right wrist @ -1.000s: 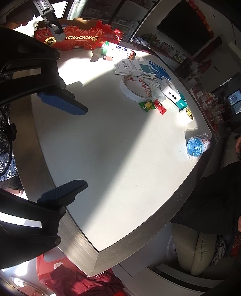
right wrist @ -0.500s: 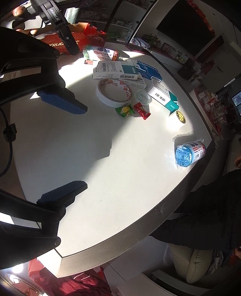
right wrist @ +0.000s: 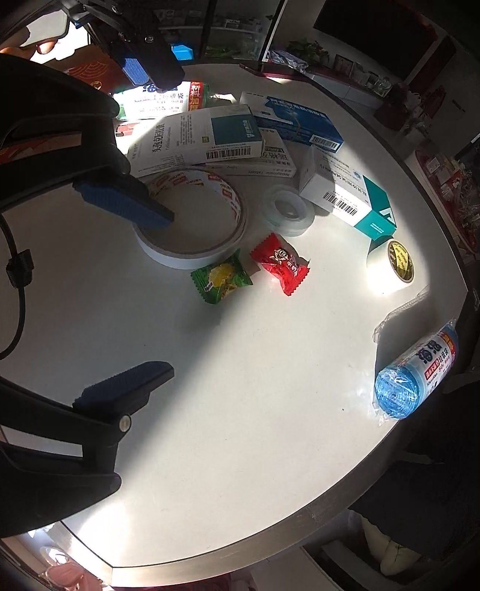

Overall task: Organize objects
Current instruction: 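Move both open tools forward over the remaining items on the table, then grasp the white-teal Cefixime capsule box with left gripper while right grips the tape roll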

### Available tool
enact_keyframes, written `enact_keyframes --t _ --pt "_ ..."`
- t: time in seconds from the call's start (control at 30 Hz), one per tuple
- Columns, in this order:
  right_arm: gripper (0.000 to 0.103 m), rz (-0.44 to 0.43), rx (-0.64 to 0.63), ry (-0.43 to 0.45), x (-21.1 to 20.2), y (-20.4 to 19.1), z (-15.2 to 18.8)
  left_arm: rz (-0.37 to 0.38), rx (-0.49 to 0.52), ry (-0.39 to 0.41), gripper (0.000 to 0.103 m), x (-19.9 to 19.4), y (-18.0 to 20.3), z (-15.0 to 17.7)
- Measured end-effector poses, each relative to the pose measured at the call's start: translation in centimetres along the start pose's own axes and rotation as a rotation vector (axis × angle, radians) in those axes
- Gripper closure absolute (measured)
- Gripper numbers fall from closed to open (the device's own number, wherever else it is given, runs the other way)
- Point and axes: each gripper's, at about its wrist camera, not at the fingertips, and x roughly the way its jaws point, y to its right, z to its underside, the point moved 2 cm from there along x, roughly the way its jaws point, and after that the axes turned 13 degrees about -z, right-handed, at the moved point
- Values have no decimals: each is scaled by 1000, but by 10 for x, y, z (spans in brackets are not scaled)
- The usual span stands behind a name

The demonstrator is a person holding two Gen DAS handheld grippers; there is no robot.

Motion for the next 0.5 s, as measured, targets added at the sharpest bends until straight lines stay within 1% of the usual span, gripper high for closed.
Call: enact_keyframes --t 0.1,0.17,0.27,0.33,0.4,0.5 --pt "29 51 -2 -14 9 -4 -3 -13 7 -19 8 10 0 -6" --pt "29 92 -9 -20 14 -7 -6 -8 16 -26 8 15 3 -10" --pt "29 118 -14 -47 25 -9 -7 -18 26 -33 8 21 6 -15" --pt "29 154 -20 -62 32 -10 -7 -26 19 -38 8 24 7 -19" --pt "29 194 -33 -66 36 -9 -6 -40 11 -43 8 28 8 -22" --pt "27 234 -53 -62 36 -7 -5 -58 41 -33 8 29 15 -24"
